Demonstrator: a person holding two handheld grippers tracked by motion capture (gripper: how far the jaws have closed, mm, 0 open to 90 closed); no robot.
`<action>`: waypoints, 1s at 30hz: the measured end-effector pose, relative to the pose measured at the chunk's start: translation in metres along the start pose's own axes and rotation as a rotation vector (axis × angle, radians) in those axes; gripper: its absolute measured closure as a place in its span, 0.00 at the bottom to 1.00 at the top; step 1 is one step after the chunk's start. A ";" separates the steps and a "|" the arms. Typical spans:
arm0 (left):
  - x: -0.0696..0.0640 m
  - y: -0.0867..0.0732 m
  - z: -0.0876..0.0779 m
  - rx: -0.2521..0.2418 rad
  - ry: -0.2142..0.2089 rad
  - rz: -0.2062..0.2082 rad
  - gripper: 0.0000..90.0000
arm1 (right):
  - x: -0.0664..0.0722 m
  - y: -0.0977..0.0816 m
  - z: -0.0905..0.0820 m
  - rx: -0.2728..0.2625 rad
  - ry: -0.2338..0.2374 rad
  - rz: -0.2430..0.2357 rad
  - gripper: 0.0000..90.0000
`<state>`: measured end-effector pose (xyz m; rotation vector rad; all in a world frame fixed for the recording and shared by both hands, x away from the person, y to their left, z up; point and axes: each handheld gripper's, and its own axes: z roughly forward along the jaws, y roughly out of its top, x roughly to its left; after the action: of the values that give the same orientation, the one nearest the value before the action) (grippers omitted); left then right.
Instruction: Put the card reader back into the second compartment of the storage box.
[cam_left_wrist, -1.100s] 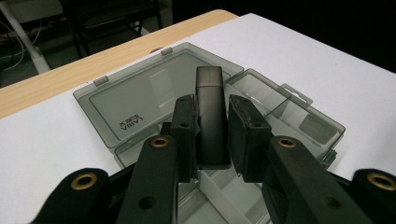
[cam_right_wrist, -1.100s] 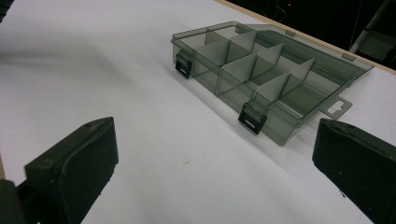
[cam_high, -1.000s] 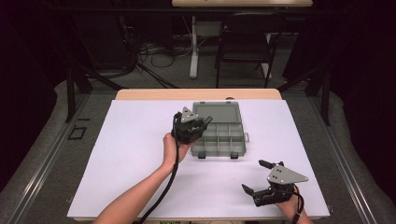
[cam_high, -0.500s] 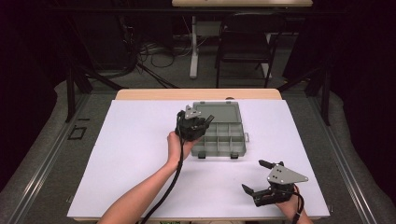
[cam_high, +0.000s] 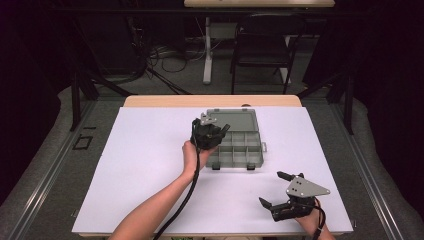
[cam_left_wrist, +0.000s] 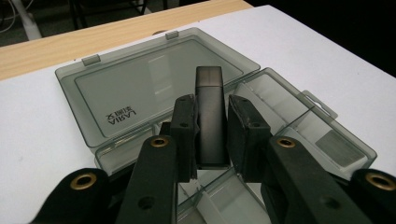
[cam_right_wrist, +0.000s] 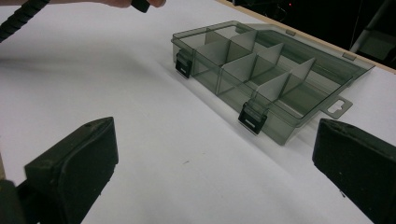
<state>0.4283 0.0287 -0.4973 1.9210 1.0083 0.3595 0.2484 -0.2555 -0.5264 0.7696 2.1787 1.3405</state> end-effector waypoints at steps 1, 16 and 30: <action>0.001 -0.001 0.001 0.005 -0.005 -0.010 0.82 | 0.000 0.000 0.000 0.000 0.000 0.000 0.00; -0.001 0.000 0.012 0.044 0.004 0.012 0.82 | 0.000 0.000 0.000 -0.001 0.000 0.002 0.00; 0.002 -0.003 0.020 0.077 -0.003 -0.027 0.81 | 0.000 0.000 0.000 0.005 -0.001 0.006 0.00</action>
<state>0.4396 0.0192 -0.5111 1.9738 1.0591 0.3060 0.2489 -0.2557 -0.5267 0.7794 2.1814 1.3372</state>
